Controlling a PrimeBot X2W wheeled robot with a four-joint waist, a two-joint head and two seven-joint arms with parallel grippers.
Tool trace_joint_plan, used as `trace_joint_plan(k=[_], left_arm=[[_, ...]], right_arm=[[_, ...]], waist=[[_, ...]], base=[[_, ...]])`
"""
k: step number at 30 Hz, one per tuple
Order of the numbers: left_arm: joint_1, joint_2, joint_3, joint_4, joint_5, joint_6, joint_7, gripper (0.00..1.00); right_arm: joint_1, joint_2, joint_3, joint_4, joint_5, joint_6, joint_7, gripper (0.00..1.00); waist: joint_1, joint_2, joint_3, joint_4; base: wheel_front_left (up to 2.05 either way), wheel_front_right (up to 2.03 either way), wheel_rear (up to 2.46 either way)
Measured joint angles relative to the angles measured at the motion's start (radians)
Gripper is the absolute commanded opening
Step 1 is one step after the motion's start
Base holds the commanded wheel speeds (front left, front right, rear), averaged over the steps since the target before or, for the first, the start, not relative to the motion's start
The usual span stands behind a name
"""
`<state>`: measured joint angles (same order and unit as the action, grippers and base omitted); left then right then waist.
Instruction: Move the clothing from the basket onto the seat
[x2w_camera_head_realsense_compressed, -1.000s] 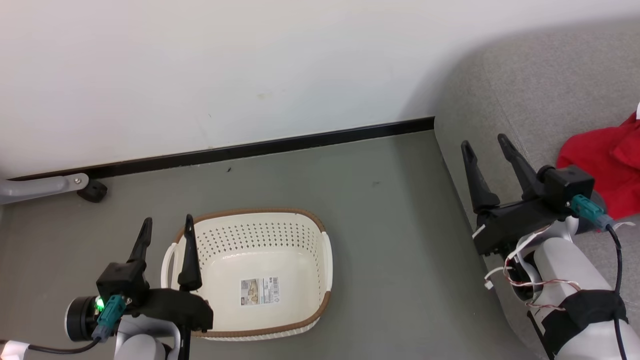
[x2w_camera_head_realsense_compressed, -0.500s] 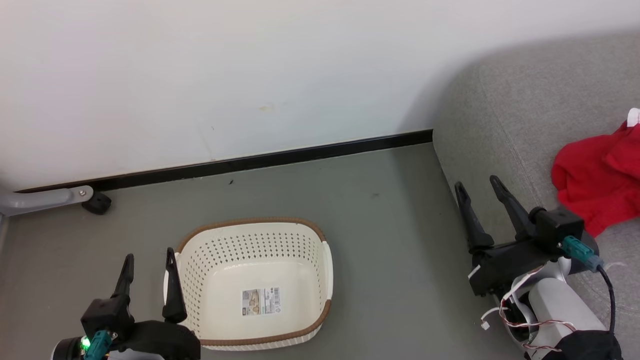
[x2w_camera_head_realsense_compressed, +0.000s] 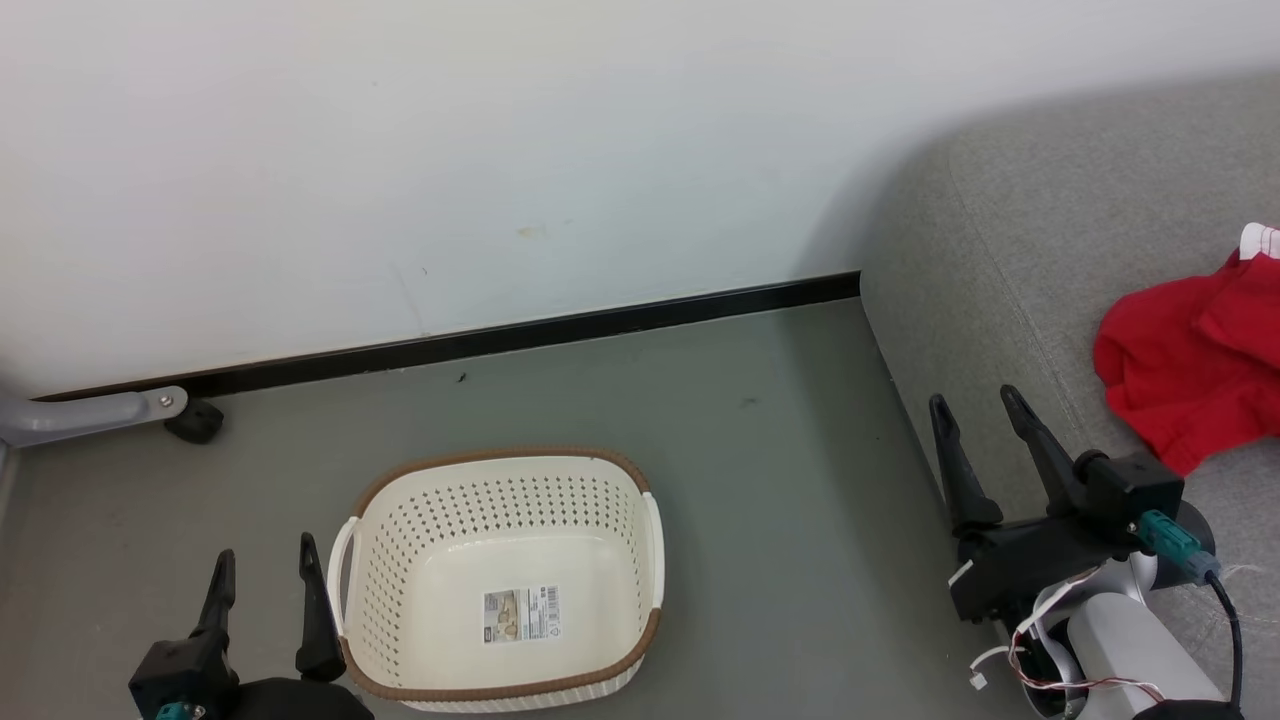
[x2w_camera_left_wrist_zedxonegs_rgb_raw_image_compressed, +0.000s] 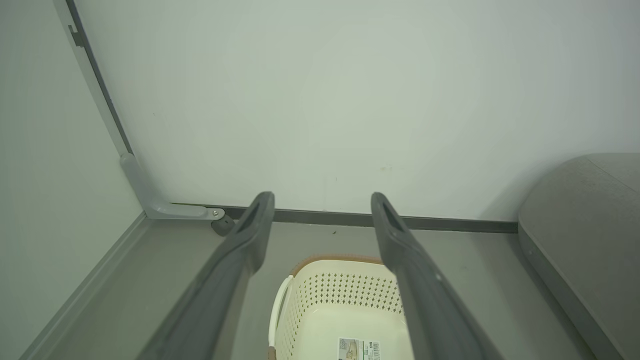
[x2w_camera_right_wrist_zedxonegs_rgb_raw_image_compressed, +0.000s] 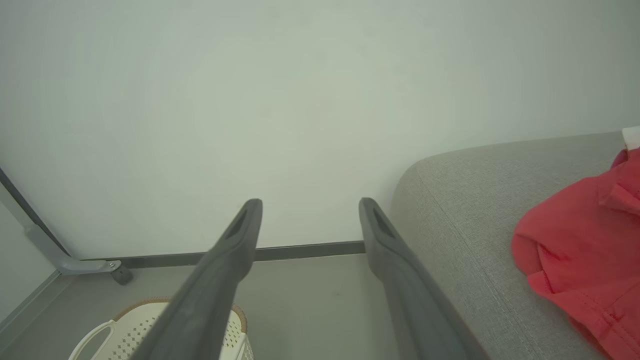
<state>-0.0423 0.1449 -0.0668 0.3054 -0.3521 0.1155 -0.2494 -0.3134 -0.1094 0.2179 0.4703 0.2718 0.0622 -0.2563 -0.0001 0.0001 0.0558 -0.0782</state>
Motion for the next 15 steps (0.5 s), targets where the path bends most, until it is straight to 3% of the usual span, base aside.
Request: trace_joint_plan(k=[15], left_arm=[[0.047, -0.029, 0.026, -0.035, 0.048, 0.008, 0.000, 1.00]], right_arm=[[0.065, 0.003, 0.002, -0.019, 0.000, -0.009, 0.000, 1.00]], waist=[[0.0001, -0.0001, -0.022, 0.023]], base=[[0.00, 0.00, 0.00]])
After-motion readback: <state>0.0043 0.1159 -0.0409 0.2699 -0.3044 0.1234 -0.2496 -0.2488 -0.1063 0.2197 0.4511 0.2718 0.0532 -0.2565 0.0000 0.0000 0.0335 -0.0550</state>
